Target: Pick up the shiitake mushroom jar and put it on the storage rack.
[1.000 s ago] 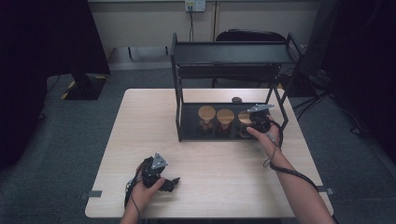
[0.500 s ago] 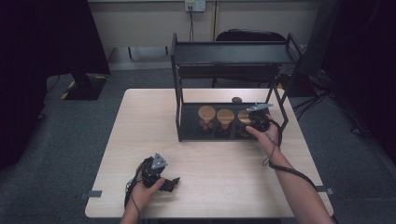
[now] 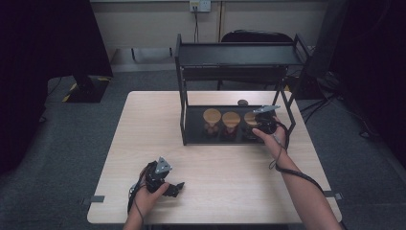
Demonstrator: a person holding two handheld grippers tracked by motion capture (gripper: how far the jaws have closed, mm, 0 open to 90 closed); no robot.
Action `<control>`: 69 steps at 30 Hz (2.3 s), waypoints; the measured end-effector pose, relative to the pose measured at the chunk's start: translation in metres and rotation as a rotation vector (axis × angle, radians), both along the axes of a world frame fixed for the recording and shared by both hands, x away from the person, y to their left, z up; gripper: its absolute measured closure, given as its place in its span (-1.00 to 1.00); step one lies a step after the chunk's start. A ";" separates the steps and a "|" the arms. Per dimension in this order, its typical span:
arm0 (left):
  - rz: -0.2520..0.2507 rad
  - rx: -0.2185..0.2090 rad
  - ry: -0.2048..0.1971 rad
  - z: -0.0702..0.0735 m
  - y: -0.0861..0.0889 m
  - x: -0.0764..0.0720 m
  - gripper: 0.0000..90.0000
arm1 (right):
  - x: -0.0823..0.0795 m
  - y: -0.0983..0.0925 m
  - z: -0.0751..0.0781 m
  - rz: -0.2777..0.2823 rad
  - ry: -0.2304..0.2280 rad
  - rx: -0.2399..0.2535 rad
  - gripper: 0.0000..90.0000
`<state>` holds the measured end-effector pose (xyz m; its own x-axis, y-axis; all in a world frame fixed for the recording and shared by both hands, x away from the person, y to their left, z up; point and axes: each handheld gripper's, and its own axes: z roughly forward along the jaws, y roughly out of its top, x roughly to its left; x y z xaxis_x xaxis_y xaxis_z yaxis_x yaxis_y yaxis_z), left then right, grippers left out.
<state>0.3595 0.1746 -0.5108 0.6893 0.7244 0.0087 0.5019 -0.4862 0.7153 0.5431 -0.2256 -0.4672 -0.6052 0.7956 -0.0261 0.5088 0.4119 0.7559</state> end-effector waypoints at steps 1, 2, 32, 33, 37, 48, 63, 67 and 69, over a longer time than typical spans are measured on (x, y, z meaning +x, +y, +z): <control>0.000 0.000 0.000 0.000 0.000 0.000 -1.00 | 0.000 0.000 0.000 -0.002 0.001 0.000 -0.43; 0.000 0.000 0.000 0.000 0.000 0.000 -1.00 | 0.001 0.000 0.000 -0.002 0.002 0.000 -0.43; 0.000 0.000 0.000 0.000 0.000 0.000 -1.00 | 0.011 0.000 -0.008 -0.025 0.007 0.013 -0.43; 0.000 0.000 0.000 0.000 0.000 0.000 -1.00 | 0.012 0.000 -0.008 -0.027 0.005 0.015 -0.43; 0.000 0.000 0.000 0.000 0.000 0.000 -1.00 | 0.013 0.000 -0.009 -0.038 -0.004 0.020 -0.43; 0.000 0.001 0.000 0.000 0.000 0.000 -1.00 | 0.014 0.001 -0.012 -0.066 -0.025 0.018 -0.44; 0.000 0.000 0.000 0.000 0.000 0.000 -1.00 | 0.013 0.002 -0.008 -0.096 -0.038 0.019 -0.68; 0.000 0.000 0.000 0.000 0.000 0.000 -1.00 | 0.011 0.000 -0.005 -0.092 -0.019 0.024 -0.85; 0.000 0.000 0.000 0.000 0.000 0.000 -1.00 | 0.010 -0.001 -0.005 -0.088 -0.011 0.031 -0.90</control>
